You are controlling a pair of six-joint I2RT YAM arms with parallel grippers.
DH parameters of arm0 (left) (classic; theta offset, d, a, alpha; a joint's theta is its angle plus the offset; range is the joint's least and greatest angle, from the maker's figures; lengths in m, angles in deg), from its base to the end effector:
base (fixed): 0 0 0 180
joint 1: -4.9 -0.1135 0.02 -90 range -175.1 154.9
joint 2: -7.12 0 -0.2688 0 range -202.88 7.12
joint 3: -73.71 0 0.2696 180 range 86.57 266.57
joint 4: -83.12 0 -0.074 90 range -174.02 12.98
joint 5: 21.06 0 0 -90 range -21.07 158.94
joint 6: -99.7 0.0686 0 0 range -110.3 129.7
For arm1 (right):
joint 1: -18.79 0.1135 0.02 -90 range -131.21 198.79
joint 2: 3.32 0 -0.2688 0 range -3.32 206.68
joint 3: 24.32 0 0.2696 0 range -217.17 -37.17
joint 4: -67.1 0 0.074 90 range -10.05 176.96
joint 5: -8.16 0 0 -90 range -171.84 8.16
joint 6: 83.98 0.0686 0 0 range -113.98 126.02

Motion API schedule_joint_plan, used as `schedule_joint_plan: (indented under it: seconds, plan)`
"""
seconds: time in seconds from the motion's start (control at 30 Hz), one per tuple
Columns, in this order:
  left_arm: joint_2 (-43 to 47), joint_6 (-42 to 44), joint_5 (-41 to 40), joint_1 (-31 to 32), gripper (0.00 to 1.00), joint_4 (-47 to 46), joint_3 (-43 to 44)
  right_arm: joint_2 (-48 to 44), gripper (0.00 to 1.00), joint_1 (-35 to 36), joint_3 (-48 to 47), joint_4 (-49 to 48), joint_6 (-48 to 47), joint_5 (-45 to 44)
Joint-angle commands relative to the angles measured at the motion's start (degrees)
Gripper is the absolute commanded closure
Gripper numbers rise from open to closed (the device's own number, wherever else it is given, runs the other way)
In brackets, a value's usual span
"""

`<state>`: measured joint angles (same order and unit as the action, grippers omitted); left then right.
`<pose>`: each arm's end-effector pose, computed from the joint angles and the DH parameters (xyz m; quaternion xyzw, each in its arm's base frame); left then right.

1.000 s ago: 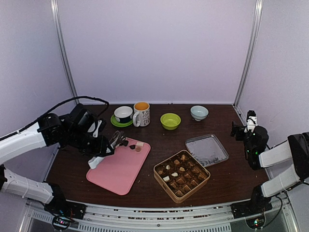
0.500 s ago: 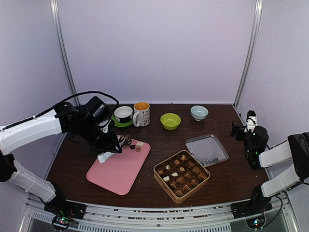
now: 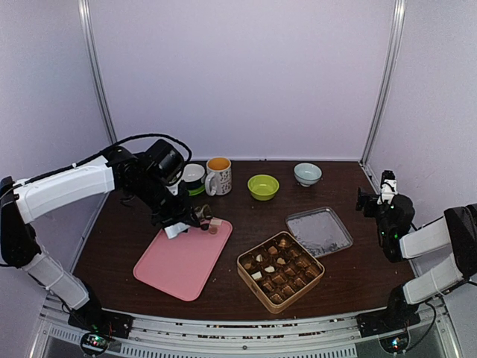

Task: Pack the chocolate
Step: Pick up the fake chocolate from the plate.

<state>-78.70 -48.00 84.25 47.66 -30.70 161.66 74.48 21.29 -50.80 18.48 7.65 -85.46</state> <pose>0.2308 -0.2381 0.2656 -0.0959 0.9615 -0.2541 0.0426 0.2739 0.0076 0.1591 0.0163 0.7234 0.0020 0.6903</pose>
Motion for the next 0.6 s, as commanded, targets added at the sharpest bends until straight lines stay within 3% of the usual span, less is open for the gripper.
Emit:
schedule_joint_plan:
  seconds: [0.0,0.1,0.3,0.57]
  plan:
    - [0.3,-4.6,1.9,-0.7,0.64,-3.5,-1.7,0.1,0.00,-0.1,-0.8,-0.8,-0.3,0.3]
    - [1.1,-7.2,2.8,-1.2,0.64,-5.2,-2.7,0.1,0.00,-0.1,-0.8,-0.8,-0.3,0.3]
    - [-0.7,-6.9,1.1,-1.6,0.63,1.5,-0.1,0.1,0.00,-0.2,-0.5,-1.2,0.4,0.4]
    - [-12.4,1.9,-1.9,-2.9,0.62,12.1,11.5,0.1,0.00,-0.2,-0.5,-1.2,0.1,0.4]
